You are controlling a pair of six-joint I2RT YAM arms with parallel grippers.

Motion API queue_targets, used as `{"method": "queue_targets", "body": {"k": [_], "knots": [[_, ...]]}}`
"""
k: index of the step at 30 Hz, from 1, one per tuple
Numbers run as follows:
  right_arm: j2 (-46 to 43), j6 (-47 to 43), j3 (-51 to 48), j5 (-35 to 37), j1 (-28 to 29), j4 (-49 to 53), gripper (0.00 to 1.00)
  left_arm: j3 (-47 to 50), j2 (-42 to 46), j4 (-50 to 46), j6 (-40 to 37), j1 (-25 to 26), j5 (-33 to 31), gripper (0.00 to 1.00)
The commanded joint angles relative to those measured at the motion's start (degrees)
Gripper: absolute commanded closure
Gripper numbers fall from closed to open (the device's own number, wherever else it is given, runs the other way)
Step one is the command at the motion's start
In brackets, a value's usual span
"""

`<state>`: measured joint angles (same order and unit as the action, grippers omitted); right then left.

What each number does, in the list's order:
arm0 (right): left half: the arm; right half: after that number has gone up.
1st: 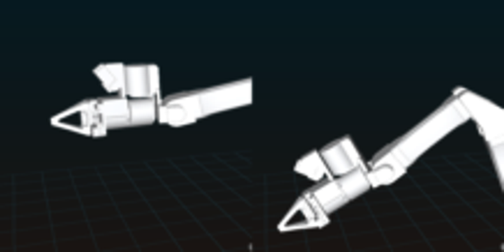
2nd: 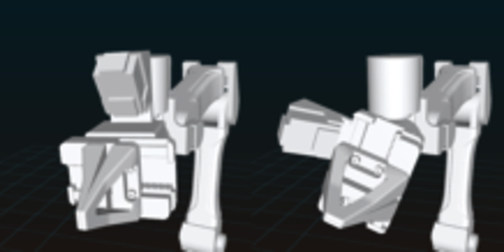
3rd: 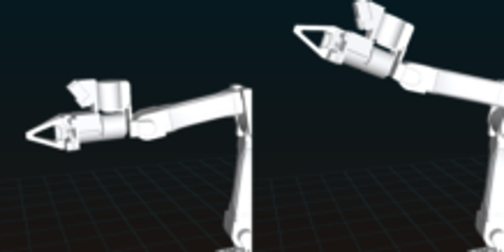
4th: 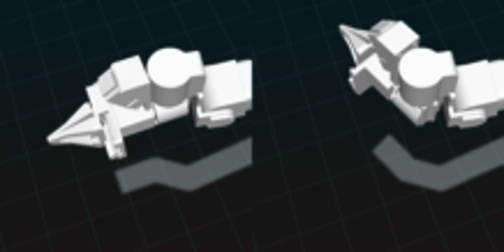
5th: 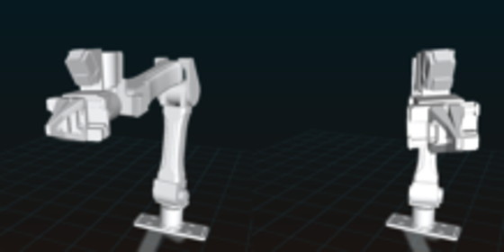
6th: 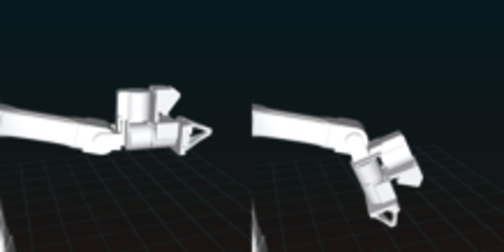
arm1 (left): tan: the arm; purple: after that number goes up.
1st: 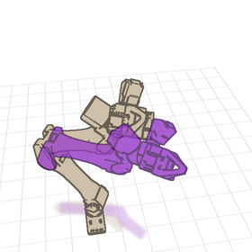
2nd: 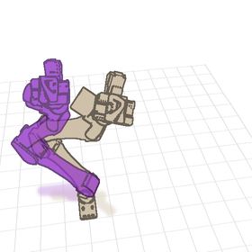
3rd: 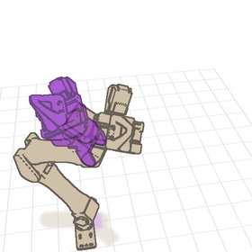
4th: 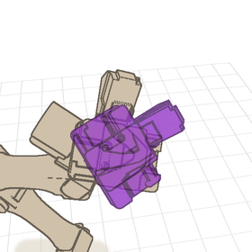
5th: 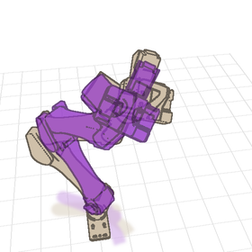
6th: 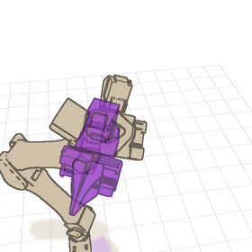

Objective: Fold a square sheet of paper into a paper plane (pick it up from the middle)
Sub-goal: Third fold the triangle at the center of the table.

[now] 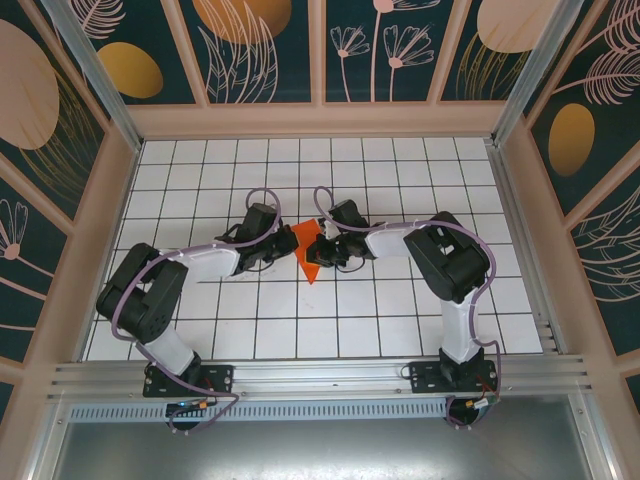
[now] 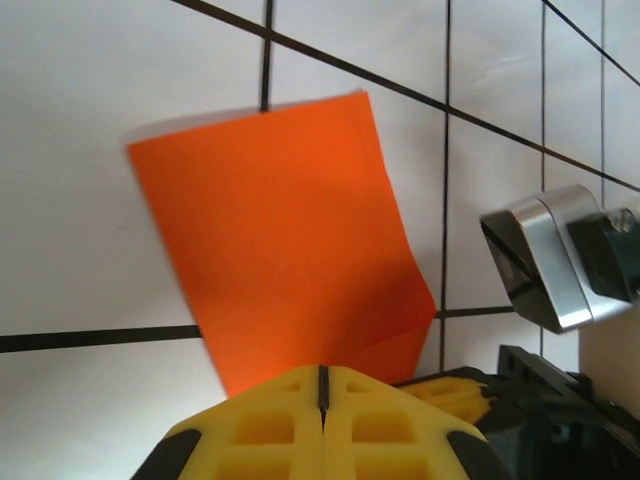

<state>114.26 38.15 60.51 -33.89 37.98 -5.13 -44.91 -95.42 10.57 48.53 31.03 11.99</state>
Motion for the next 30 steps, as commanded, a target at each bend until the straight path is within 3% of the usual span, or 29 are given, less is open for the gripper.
{"method": "queue_targets", "body": {"k": [1, 15, 30], "knots": [[2.96, -1.35, 0.05, 4.01, -0.18, 5.91, 1.0, 1.0, -2.08, 3.16, 0.66, 1.04, 3.22, 1.0], [2.99, -1.0, 0.22, 4.45, -0.27, 6.28, 1.0, 1.56, -6.99, 0.39, 0.53, 2.33, 2.25, 1.0], [3.21, -0.44, 0.07, 4.36, -0.27, 5.94, 1.0, 3.38, 1.74, 1.97, 1.46, 2.37, 0.66, 1.0]]}}
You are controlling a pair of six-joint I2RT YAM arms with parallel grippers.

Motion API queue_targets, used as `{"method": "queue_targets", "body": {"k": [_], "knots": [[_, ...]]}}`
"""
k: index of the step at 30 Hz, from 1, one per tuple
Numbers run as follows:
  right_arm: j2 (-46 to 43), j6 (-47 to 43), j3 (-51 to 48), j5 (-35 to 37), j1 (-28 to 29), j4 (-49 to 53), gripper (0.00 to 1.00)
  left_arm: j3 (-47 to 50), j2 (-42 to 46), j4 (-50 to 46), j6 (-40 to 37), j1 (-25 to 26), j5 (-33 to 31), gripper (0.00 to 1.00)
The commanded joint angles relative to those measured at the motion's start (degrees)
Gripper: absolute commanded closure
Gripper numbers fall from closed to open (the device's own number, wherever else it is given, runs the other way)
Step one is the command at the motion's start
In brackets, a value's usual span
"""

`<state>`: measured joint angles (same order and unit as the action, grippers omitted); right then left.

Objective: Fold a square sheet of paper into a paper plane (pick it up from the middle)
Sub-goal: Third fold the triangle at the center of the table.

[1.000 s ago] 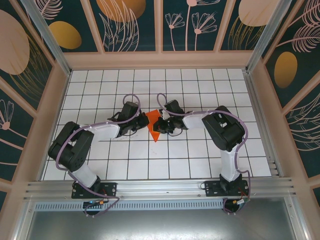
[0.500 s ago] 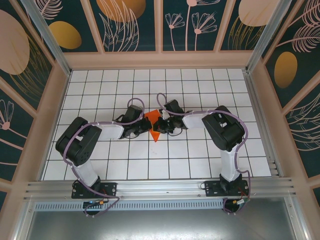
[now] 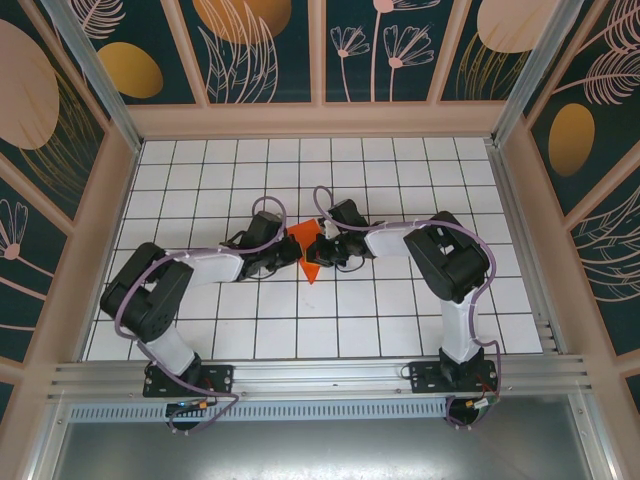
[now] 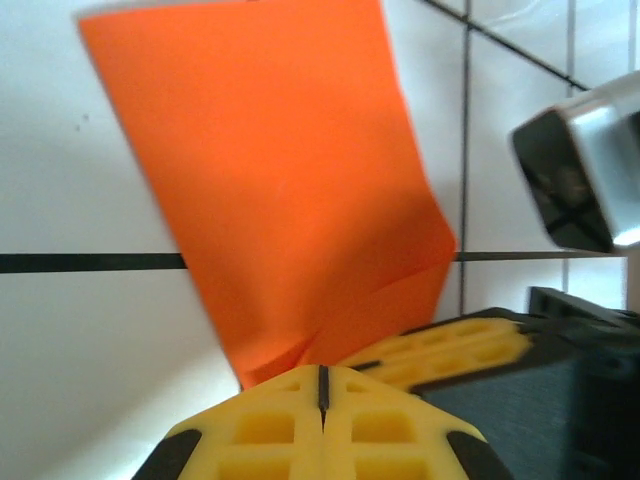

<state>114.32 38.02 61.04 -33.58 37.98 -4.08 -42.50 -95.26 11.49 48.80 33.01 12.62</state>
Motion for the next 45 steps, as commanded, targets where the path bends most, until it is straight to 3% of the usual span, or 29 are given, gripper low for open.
{"method": "queue_targets", "body": {"k": [1, 13, 37, 45], "knots": [[3.19, -0.32, -0.4, 3.91, -0.27, 4.88, 1.0, 1.3, 1.41, 1.7, 1.64, 0.37, 0.85, 1.0], [3.25, 0.16, -0.5, 3.39, -0.27, 4.74, 1.0, 3.74, -2.58, 6.91, 7.21, 0.76, 3.72, 1.0], [2.92, 0.29, -0.83, 2.73, -0.27, 4.52, 1.0, 2.36, -2.61, 7.06, 5.95, 0.79, 0.65, 1.0], [0.95, -0.17, -1.09, 0.8, -0.62, 3.35, 1.0, 1.91, -6.11, 1.01, 4.97, 1.02, -1.31, 1.0]]}}
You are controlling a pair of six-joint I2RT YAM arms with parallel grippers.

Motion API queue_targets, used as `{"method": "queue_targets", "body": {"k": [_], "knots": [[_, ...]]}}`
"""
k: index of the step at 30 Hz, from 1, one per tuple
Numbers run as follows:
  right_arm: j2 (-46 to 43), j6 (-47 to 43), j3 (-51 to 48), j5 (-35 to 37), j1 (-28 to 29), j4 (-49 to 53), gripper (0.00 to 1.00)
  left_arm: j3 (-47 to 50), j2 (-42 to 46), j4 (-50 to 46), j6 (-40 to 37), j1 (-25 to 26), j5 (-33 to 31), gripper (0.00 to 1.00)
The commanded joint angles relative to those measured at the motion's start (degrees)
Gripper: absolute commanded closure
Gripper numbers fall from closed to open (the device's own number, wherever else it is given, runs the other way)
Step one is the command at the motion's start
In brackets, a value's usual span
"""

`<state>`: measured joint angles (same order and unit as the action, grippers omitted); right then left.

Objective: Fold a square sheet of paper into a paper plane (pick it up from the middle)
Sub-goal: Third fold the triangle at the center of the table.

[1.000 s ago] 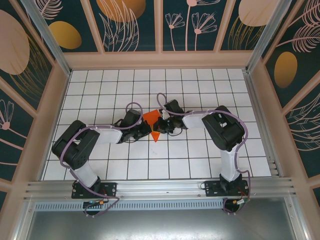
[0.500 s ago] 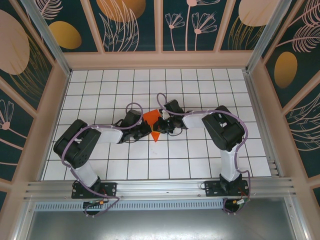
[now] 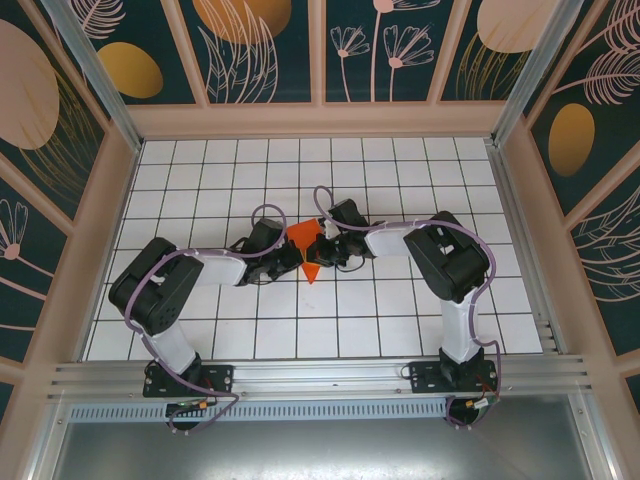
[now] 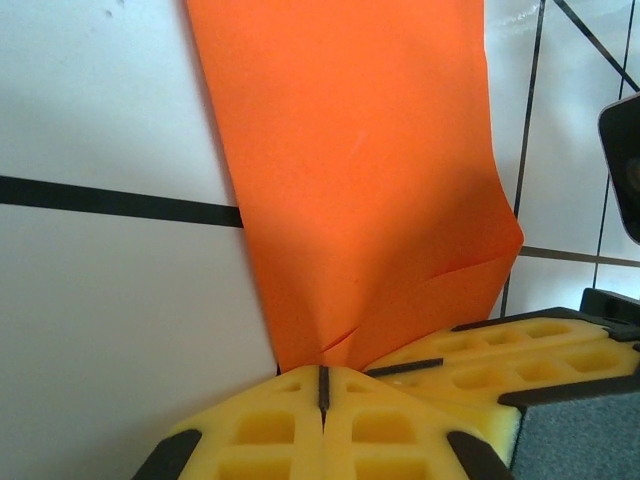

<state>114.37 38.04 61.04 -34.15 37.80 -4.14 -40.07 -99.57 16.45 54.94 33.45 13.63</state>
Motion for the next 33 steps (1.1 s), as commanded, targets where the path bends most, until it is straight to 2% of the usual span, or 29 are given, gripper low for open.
{"method": "queue_targets", "body": {"k": [1, 9, 23, 33], "knots": [[0.21, -0.48, -1.21, 0.94, -0.62, 2.97, 1.0, -0.42, -1.64, -5.53, -1.89, 0.8, -3.2, 1.0], [-6.13, -4.49, -3.17, -0.43, -3.51, -1.14, 1.0, -0.51, -2.95, -10.59, -6.01, 0.85, -4.96, 1.0], [-1.13, -8.86, -0.27, -0.65, -4.86, 2.18, 1.0, -3.61, -4.41, -13.92, -10.17, 0.88, -7.34, 1.0], [-0.36, -4.21, -3.48, 2.75, -6.15, 1.53, 1.0, -4.97, -4.22, -15.39, -11.46, 0.91, -9.05, 1.0]]}}
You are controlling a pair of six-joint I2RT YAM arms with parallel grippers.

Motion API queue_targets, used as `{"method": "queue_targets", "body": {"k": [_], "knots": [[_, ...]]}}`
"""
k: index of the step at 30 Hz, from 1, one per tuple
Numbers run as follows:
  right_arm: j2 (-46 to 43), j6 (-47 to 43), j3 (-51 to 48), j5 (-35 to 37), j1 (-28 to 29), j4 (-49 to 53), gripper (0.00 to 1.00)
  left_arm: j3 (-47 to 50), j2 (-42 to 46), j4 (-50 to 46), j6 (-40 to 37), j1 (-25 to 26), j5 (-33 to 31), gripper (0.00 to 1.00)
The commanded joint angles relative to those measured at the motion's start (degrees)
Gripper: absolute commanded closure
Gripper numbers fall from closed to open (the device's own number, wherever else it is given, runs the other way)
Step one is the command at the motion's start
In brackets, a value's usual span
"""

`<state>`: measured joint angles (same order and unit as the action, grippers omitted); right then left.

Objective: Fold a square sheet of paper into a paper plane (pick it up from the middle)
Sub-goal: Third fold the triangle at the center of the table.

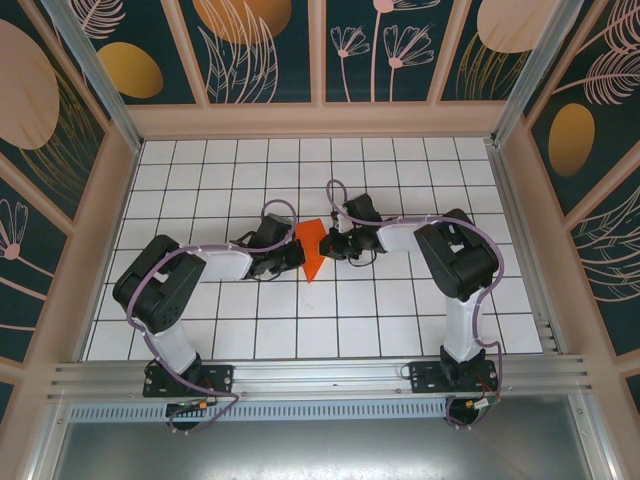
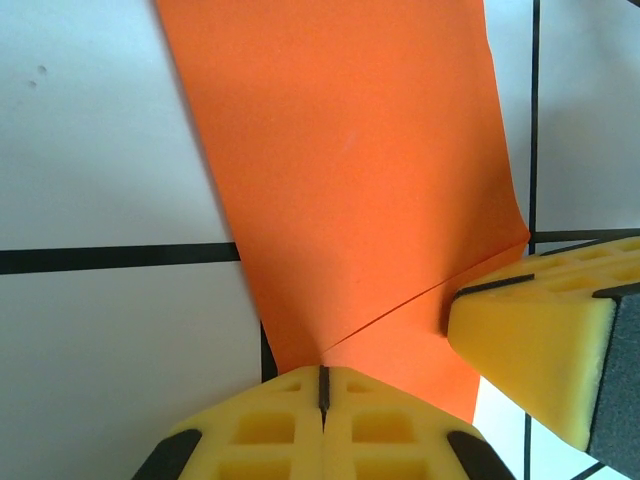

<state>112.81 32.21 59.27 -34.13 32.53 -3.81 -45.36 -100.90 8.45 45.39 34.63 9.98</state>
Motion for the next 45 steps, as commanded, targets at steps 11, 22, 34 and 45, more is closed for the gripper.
{"method": "queue_targets", "body": {"k": [11, 22, 34, 45], "knots": [[-0.5, 9.93, -6.04, 6.07, -0.89, -1.36, 1.0, 0.7, 7.7, 0.83, 3.88, 0.84, 0.16, 0.87], [-0.31, 10.13, -5.87, 6.43, -0.89, -0.2, 1.0, 2.62, 4.1, 7.36, 13.43, 7.81, 2.5, 0.89], [-0.15, 9.52, -5.75, 6.61, -0.87, 0.73, 1.0, 4.36, 0.8, 7.26, 15.77, 7.9, 0.4, 0.9], [0.35, 9.25, -5.66, 6.7, -0.89, 1.19, 1.0, 8.07, 1.49, 9.89, 17.88, 7.91, 0.38, 0.9]]}}
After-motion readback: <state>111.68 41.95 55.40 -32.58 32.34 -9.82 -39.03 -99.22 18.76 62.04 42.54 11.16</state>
